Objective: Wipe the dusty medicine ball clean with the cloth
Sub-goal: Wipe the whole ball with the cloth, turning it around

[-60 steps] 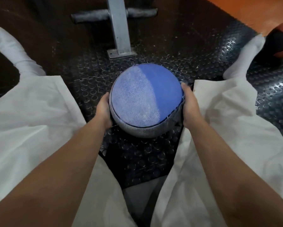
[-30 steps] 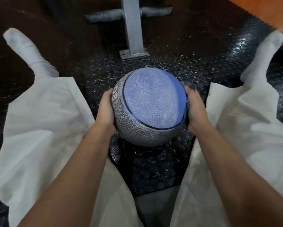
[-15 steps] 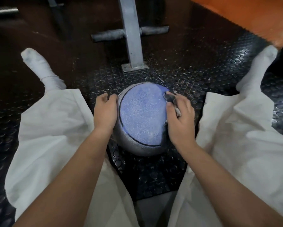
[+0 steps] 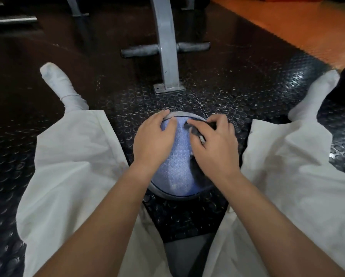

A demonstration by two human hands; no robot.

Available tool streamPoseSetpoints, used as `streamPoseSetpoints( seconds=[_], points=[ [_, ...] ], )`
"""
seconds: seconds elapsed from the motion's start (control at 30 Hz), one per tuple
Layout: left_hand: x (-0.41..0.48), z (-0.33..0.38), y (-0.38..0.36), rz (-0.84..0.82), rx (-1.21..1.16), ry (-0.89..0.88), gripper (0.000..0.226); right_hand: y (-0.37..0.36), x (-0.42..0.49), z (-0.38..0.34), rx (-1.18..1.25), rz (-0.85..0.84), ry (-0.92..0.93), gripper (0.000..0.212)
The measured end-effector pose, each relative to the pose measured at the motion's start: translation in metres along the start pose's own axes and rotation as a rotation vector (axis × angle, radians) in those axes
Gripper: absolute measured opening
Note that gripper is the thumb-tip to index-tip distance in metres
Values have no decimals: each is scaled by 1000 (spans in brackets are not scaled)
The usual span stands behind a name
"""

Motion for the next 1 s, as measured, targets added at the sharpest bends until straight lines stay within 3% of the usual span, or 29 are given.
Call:
streamPoseSetpoints(
  seconds=[0.13,0.4,0.67,0.83,1.0],
  points=[
    [-4,3,-1,19,10,-28,42,-3,17,-1,-52,-176,-65,31],
    [3,12,-9,-26,23,-42,42,10,-5,16,-29,-33,-53,35],
    [8,17,-14,-32,72,-30,44,-4,34,18,-31,-270,-111,31],
    [6,13,-11,-32,10,-1,40,10,0,23,20,-144,-105,32],
    [4,15,-14,-27,49,-70,42,7,17,21,6,-178,-131,30]
  ],
)
Point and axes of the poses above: each hand's wrist, its own x-axis towards the middle knuckle, its own y-axis out of the back of the hand, z = x × y, the point moved 5 cm from there along x, towards the middle knuckle, and after that the axes turned 2 degrees about z, right-handed, at the moved point
